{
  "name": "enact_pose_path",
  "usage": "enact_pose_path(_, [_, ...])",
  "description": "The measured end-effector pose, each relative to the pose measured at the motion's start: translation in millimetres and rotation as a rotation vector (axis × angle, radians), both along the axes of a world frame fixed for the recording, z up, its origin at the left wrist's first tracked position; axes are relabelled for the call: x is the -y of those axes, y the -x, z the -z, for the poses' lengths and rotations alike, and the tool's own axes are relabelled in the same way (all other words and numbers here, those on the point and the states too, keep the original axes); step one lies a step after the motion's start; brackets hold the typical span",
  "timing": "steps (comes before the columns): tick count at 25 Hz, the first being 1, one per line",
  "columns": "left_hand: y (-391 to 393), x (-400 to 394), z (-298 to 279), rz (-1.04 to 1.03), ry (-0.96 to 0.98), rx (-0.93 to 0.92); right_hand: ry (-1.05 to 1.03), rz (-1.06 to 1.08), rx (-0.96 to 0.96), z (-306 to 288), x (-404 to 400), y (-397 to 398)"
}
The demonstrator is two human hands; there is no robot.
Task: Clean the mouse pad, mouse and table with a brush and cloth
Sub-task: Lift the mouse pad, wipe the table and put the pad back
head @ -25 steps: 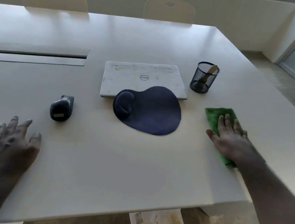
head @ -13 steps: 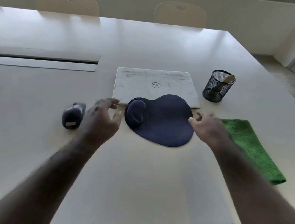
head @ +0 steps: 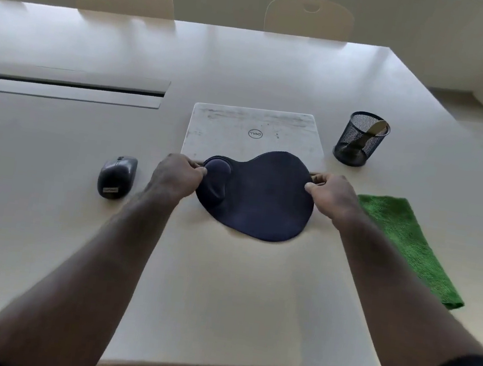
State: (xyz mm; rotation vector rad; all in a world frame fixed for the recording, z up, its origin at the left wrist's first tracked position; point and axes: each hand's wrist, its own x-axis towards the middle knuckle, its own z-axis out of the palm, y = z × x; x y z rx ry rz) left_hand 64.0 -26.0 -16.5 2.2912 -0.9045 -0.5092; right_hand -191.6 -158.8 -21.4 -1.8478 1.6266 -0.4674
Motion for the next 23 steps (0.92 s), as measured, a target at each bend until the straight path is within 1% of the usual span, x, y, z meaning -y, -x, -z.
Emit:
enact_pose_path(2, [-1, -10, -6, 0.016, 0.043, -0.068, -0.019, -0.02, 0.045, -4, -6, 12])
enact_pose_path(5, [2, -36, -6, 0.046, 0.036, -0.156, -0.071, -0.036, 0.085, -4, -28, 34])
enact_pose_path(7, [9, -55, 2, 0.073, 0.013, -0.214, -0.107, -0.057, 0.038, 2, -43, 48])
enact_pose_path(9, [18, -68, 11, 0.073, -0.026, -0.195, -0.105, -0.068, -0.049, 8, -57, 58])
enact_pose_path(12, [28, -77, 18, 0.065, -0.093, -0.042, -0.051, -0.064, -0.149, 5, -73, 63])
enact_pose_path(14, [32, -81, 14, 0.077, -0.149, 0.092, 0.009, -0.092, -0.225, 1, -79, 63])
enact_pose_path(15, [33, -82, 11, 0.084, -0.149, 0.165, 0.052, -0.109, -0.263, -1, -80, 63])
enact_pose_path(16, [32, -85, 9, 0.084, -0.103, 0.235, 0.099, -0.123, -0.277, -5, -82, 62])
enact_pose_path(18, [23, -95, 3, 0.027, 0.13, 0.36, 0.184, -0.171, -0.22, -14, -84, 56])
enact_pose_path(19, [11, -102, 0, -0.034, 0.262, 0.423, 0.217, -0.217, -0.171, -18, -84, 49])
enact_pose_path(20, [-5, -110, -1, -0.089, 0.35, 0.483, 0.234, -0.276, -0.125, -21, -83, 38])
enact_pose_path(21, [-25, -119, 0, -0.129, 0.375, 0.536, 0.237, -0.344, -0.081, -24, -83, 23])
enact_pose_path(22, [-46, -128, 3, -0.156, 0.333, 0.569, 0.232, -0.417, -0.046, -26, -83, 6])
enact_pose_path(23, [-66, -135, 7, -0.177, 0.238, 0.569, 0.228, -0.494, -0.03, -28, -85, -13])
